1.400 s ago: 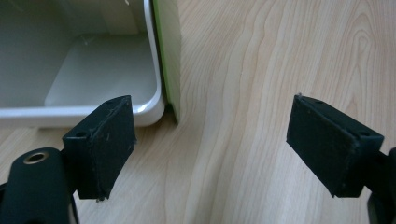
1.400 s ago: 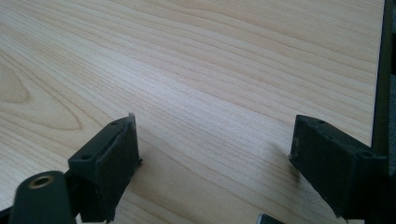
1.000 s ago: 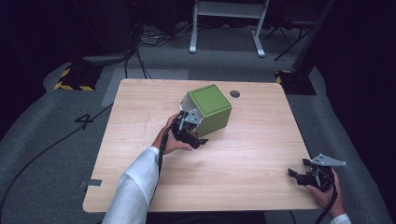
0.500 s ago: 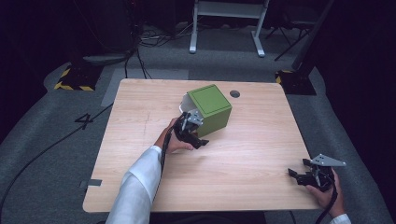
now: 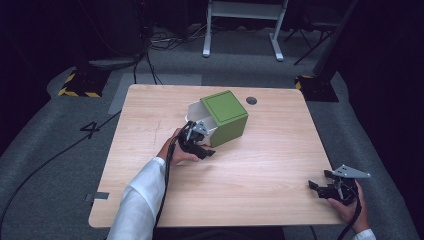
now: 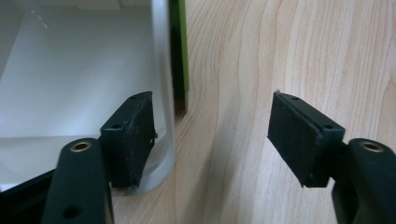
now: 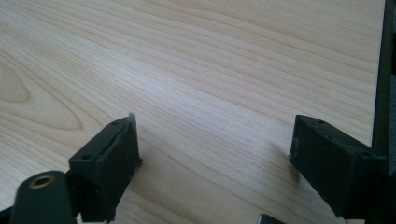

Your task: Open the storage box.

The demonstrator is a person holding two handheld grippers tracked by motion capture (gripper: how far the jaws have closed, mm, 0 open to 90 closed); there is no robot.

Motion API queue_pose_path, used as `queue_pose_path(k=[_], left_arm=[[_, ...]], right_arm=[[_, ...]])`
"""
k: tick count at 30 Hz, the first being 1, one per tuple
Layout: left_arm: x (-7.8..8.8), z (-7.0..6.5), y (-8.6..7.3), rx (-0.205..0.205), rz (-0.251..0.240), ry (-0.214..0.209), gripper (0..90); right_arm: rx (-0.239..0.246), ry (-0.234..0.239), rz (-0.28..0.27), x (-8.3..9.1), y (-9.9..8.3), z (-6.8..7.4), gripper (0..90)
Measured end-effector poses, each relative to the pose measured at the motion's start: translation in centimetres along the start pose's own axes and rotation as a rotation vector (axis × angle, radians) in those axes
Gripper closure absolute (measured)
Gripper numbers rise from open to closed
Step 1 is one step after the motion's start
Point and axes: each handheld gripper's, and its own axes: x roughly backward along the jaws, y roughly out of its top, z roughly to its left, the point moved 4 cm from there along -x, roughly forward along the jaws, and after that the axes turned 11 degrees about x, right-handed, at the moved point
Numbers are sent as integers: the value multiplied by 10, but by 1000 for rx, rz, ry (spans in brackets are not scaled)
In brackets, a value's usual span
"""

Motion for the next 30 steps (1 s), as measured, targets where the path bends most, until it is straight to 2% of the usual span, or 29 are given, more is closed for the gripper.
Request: queue_pose_path(k=[2, 4, 5, 6, 10, 13, 14, 19, 25, 26, 30], left_arm=[[3, 0, -3, 13, -3, 2, 388], [6, 0, -6, 4, -5, 29, 452], [6, 0, -6, 4, -5, 29, 476], [8, 0, -10, 1, -7, 66, 524], [10, 1, -16, 2, -29, 88, 670], [13, 2, -18, 10, -28, 73, 696], [15, 3, -19, -7, -18, 82, 713], [20, 6, -23, -13, -7, 76, 746], [23, 8, -30, -10, -4, 81, 767], [24, 9, -33, -9, 17, 83, 763], [23, 10, -38, -8, 26, 81, 752]], right_arm=[[2, -4, 0, 0, 0, 0, 155], [3, -6, 0, 0, 0, 1, 155], [3, -6, 0, 0, 0, 1, 155], [0, -3, 0, 0, 0, 0, 155], [9, -10, -2, 0, 0, 1, 155], [1, -4, 0, 0, 0, 1, 156], [1, -4, 0, 0, 0, 0, 155], [9, -12, -2, 1, 0, 1, 156], [7, -10, -2, 0, 0, 1, 156], [8, -10, -2, 0, 0, 1, 155], [4, -8, -1, 0, 0, 0, 155]])
